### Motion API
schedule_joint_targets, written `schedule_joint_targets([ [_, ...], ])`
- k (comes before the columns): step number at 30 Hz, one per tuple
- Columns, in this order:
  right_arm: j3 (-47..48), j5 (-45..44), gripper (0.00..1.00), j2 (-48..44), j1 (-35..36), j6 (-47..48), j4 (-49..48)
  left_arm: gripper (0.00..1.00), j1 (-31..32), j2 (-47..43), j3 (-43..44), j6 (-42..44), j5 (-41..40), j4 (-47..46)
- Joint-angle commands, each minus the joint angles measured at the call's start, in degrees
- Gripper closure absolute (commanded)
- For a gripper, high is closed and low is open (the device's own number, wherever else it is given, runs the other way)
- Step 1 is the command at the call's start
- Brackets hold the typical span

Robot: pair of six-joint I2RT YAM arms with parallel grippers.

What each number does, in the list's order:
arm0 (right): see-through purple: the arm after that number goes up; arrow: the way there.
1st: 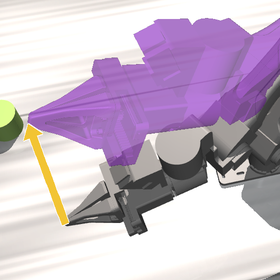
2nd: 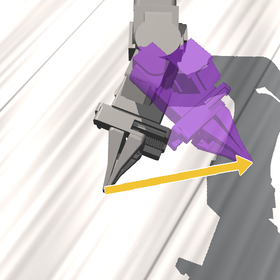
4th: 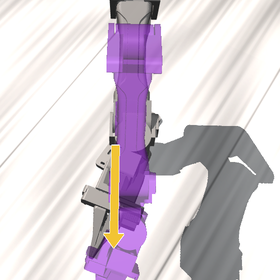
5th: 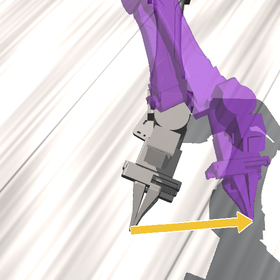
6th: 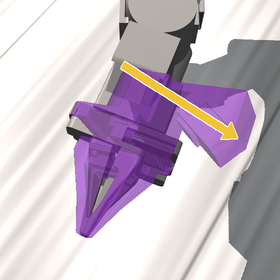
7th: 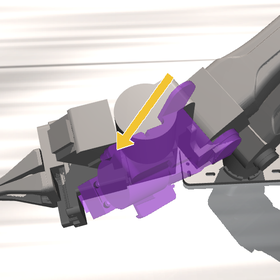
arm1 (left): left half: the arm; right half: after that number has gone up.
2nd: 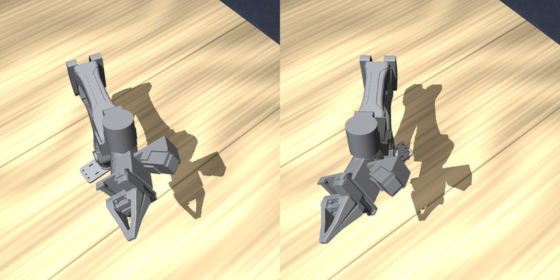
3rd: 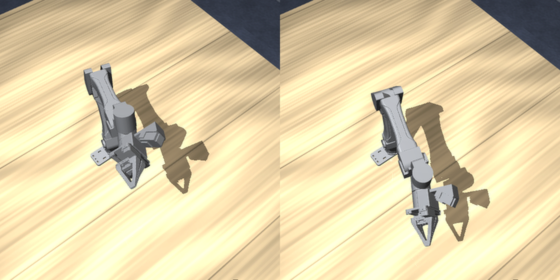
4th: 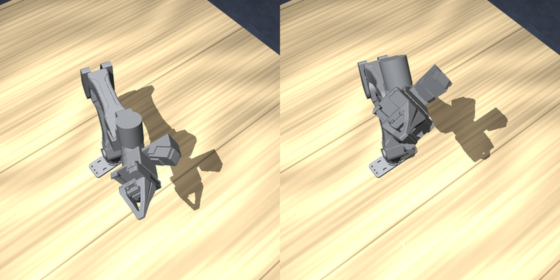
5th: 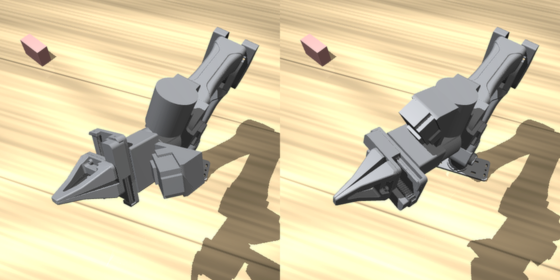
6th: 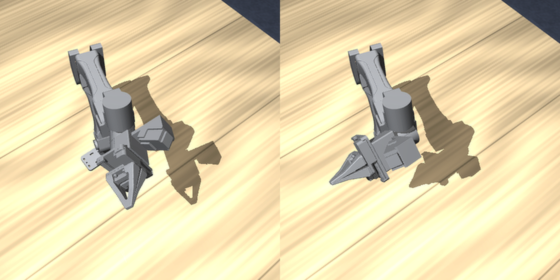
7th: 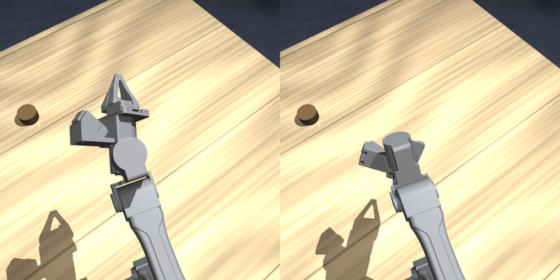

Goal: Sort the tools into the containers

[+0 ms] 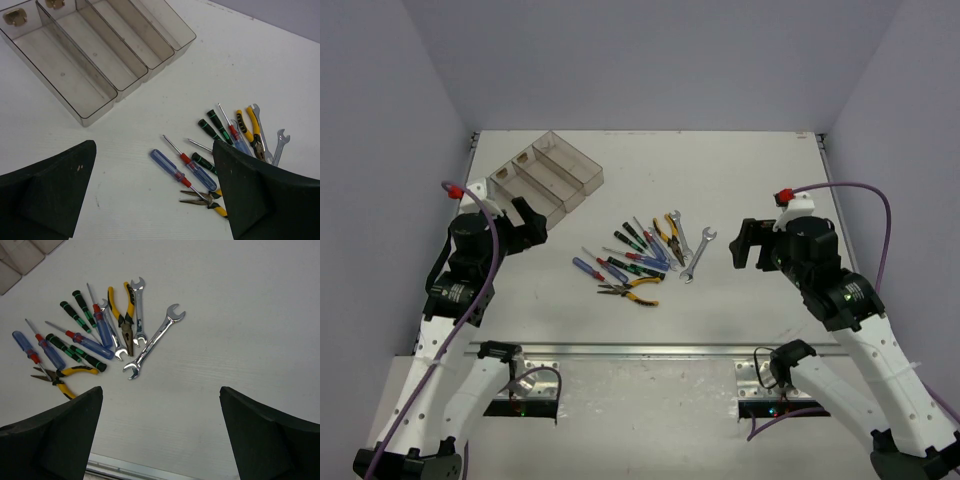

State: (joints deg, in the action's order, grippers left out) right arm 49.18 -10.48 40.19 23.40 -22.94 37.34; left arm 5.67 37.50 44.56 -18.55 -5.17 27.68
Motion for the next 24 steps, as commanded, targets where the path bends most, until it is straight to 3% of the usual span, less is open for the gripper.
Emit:
schedule_joint_targets([
  [1, 0.64, -1.34, 0.01, 0.31, 0.16, -0.68, -1.76, 0.0, 0.48, -0.59, 0.09, -0.61, -0.36, -1.4],
  [14, 1.34, -1.27, 0.01, 3.62, 0.24, -3.93, -2.15, 0.0, 0.48, -0.16, 0.17, -0.61, -1.05, -1.32],
  [20, 3.87, 4.8, 0.01, 15.79, 0.24, -6.76, -5.39, 0.0, 0.48, 0.62, 0.32, -0.72, -1.6, -1.05],
  [21, 5.93, 6.56, 0.01, 21.24, 0.24, -6.46, -6.06, 0.0, 0.48, 0.8, 0.2, -0.78, -1.6, -1.05],
  [24, 10.06, 10.23, 0.08, 31.11, 0.44, -4.04, -7.52, 0.0, 0.39, 1.54, 0.18, -0.79, -1.37, -1.08],
])
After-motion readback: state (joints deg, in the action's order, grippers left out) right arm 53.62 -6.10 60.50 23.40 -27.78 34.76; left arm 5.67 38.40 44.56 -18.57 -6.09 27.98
